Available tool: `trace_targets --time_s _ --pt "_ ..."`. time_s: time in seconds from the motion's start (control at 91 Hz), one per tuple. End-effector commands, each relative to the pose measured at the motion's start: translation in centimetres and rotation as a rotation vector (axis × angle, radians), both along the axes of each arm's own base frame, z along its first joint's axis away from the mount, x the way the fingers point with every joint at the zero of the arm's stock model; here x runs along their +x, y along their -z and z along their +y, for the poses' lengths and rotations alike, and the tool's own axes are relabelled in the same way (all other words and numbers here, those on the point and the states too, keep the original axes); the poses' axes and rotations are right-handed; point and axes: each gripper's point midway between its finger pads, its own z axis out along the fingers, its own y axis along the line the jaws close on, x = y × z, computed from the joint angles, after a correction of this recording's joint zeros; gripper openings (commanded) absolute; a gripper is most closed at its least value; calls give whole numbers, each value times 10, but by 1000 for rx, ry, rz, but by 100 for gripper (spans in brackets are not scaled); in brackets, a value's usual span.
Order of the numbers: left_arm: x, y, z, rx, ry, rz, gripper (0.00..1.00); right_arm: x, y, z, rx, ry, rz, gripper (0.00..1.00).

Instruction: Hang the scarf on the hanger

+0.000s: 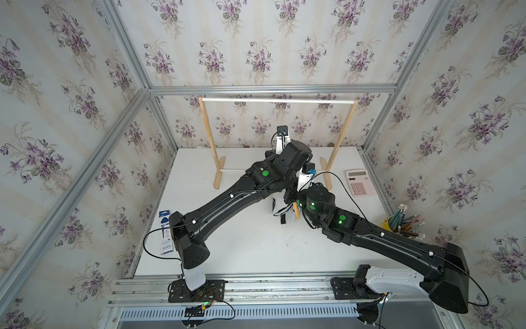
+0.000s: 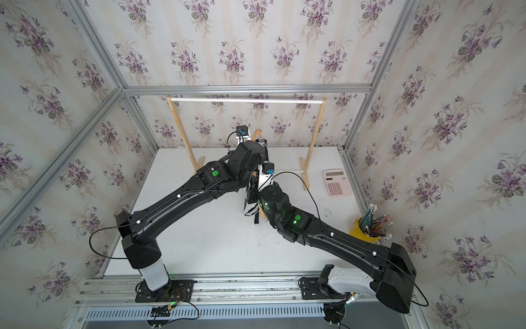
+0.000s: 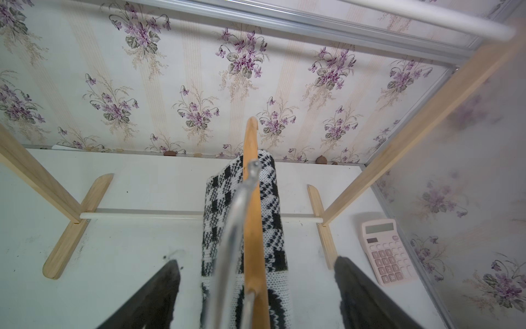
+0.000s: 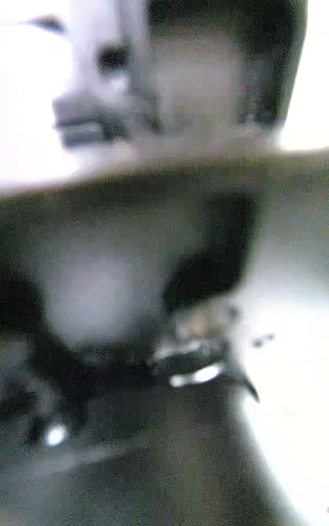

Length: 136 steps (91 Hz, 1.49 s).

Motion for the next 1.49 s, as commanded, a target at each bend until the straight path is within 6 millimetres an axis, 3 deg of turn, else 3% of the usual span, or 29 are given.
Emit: trace_targets --time_s 0.0,0.187,0.451,0.725,0.835,1.099,1.187,1.275,1.396,1.484 --pt "-14 -31 -28 -169 144 -23 86 2 21 -5 -53 21 51 0" --pt "-20 -35 -33 -284 210 16 87 -1 20 -13 -22 24 44 0" --pt "-3 -16 -29 -359 189 87 82 -16 6 -30 117 -13 -37 0" --pt "-6 -30 -29 -429 226 46 82 -18 7 -32 113 -20 -41 0" --pt "-8 -37 -7 -418 184 6 83 -18 7 -35 113 -16 -41 0" --pt "-24 -75 87 -461 68 -174 87 -14 14 -40 114 -7 -25 0" --pt "-27 -58 109 -425 37 -149 87 -15 7 -39 122 -29 -29 0" --pt "-27 -21 120 -416 34 -68 88 -20 -13 -36 125 -67 -47 0" --pt "-25 27 115 -464 100 43 88 -27 -49 -33 120 -116 -84 0" --pt "-23 49 107 -498 160 99 88 -32 -76 -33 109 -144 -118 0"
